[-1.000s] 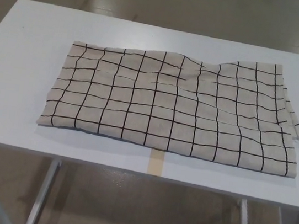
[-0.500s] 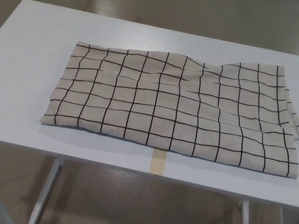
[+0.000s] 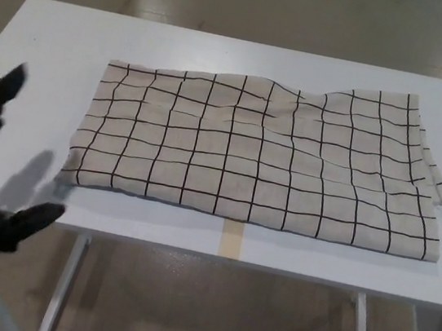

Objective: Use the left hand to fold a white towel with checkered patterns in half.

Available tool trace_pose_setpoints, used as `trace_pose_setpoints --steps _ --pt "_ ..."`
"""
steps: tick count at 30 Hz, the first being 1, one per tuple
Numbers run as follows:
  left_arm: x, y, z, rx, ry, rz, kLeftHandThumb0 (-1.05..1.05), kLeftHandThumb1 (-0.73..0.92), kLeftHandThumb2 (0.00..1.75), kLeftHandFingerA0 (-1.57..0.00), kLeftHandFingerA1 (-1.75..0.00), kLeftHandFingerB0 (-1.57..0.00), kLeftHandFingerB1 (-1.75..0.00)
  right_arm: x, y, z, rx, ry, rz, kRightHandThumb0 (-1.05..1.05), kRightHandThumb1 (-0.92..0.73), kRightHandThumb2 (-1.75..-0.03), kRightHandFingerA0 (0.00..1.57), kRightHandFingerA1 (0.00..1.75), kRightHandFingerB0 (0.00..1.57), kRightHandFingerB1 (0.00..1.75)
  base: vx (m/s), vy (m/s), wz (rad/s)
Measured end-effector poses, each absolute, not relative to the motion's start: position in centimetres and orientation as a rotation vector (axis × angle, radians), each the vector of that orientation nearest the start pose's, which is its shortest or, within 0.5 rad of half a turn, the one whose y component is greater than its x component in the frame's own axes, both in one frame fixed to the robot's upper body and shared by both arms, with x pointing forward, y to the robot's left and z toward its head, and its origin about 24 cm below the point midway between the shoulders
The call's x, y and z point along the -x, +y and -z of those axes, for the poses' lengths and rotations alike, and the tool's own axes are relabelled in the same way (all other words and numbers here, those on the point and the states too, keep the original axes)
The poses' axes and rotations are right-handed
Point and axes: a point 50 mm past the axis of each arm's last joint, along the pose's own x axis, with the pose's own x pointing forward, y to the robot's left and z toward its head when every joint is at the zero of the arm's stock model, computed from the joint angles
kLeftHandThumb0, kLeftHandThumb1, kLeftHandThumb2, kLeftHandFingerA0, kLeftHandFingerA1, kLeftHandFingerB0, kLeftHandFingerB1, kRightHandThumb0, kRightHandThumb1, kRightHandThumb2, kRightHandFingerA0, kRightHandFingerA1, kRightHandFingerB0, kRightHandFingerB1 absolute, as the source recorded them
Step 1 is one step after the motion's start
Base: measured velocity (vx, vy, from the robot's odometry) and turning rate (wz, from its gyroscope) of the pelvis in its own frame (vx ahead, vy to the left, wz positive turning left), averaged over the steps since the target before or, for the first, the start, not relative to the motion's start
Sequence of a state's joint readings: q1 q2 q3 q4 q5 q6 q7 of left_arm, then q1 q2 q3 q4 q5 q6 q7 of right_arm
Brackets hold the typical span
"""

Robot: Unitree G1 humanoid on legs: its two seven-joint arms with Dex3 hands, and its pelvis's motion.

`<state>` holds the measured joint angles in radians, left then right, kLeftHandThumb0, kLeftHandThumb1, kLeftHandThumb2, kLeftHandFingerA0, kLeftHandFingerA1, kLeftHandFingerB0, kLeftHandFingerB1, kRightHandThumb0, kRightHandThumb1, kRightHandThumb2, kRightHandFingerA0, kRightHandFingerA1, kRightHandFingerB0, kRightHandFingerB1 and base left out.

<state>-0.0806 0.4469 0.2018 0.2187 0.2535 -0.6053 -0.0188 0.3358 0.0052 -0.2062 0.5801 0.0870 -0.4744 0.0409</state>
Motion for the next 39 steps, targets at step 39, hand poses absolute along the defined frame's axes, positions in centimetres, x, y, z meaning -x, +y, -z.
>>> trace_pose_setpoints --steps 39 --pt "-37.3 17.9 -6.8 -1.682 -0.159 0.392 -0.42 0.46 0.54 0.0 -0.09 0.0 -0.15 -10.8 -21.8 8.9 -0.025 0.378 0.314 -0.39 -0.74 -0.62 0.28 0.42 0.21 0.36 0.0 0.0 0.0"
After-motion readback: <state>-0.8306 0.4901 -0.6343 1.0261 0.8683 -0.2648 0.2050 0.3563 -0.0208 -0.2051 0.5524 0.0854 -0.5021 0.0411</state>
